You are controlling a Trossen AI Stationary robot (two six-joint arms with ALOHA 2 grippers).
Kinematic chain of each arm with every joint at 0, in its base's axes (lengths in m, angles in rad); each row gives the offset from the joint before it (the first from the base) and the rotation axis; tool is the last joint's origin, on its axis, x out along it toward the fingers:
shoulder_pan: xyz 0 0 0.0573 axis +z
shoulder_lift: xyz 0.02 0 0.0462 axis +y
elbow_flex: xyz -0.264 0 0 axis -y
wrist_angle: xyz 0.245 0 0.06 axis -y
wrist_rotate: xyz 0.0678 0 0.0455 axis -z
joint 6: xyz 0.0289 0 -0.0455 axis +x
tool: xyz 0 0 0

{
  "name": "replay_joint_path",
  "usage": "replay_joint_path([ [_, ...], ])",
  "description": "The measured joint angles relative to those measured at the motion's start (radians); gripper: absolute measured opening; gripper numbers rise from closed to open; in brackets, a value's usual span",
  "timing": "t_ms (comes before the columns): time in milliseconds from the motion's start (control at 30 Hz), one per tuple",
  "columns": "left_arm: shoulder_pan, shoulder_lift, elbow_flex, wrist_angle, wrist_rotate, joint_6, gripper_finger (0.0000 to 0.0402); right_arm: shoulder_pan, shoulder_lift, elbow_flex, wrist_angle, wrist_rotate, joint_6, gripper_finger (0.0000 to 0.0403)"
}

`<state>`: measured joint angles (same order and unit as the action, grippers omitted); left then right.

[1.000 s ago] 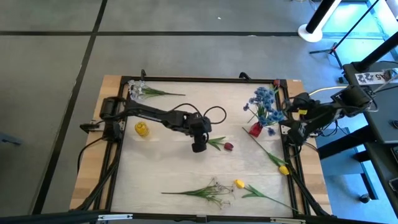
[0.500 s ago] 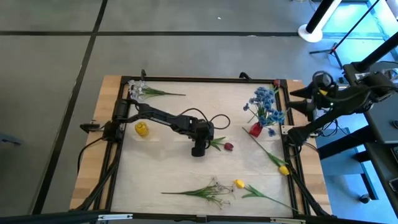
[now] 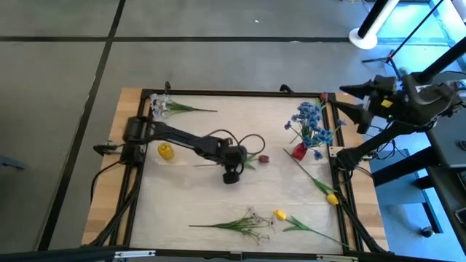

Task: Sort flowers into vase by color
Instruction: Put the bottom red flower into the red vase

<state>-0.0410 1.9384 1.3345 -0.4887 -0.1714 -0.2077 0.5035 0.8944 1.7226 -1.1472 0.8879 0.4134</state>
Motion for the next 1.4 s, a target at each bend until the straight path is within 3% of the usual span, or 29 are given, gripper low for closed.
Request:
replay_joint_path([
  [233,0.011,-0.285,0.003,-0.024,-0.187,0.005,0.0002,0.000,0.074,0.001,0.304,-0.045,-0.302,0.0305],
  [400,0.042,-0.437,0.006,0.220,-0.210,-0.001,0.0002,-0.006,0.184,0.000,0.402,-0.025,-0.389,0.0305],
  [533,0.019,-0.470,0.006,0.527,-0.122,0.014,0.0002,-0.067,0.282,0.000,0.427,-0.013,-0.338,0.0305],
  [667,-0.015,-0.457,0.006,0.754,-0.079,0.068,0.0002,-0.138,0.374,0.000,0.460,-0.085,-0.258,0.0305],
  [967,-0.054,-0.439,0.006,0.833,-0.082,0.087,0.0002,-0.232,0.513,-0.002,0.730,-0.300,-0.261,0.0294],
  [1100,-0.072,-0.441,0.006,0.829,-0.081,0.097,0.0001,-0.238,0.528,-0.002,0.759,-0.305,-0.248,0.0243],
  [1400,-0.081,-0.445,0.006,0.819,-0.084,0.160,0.0015,-0.235,0.526,-0.001,0.764,-0.308,-0.208,0.0058],
])
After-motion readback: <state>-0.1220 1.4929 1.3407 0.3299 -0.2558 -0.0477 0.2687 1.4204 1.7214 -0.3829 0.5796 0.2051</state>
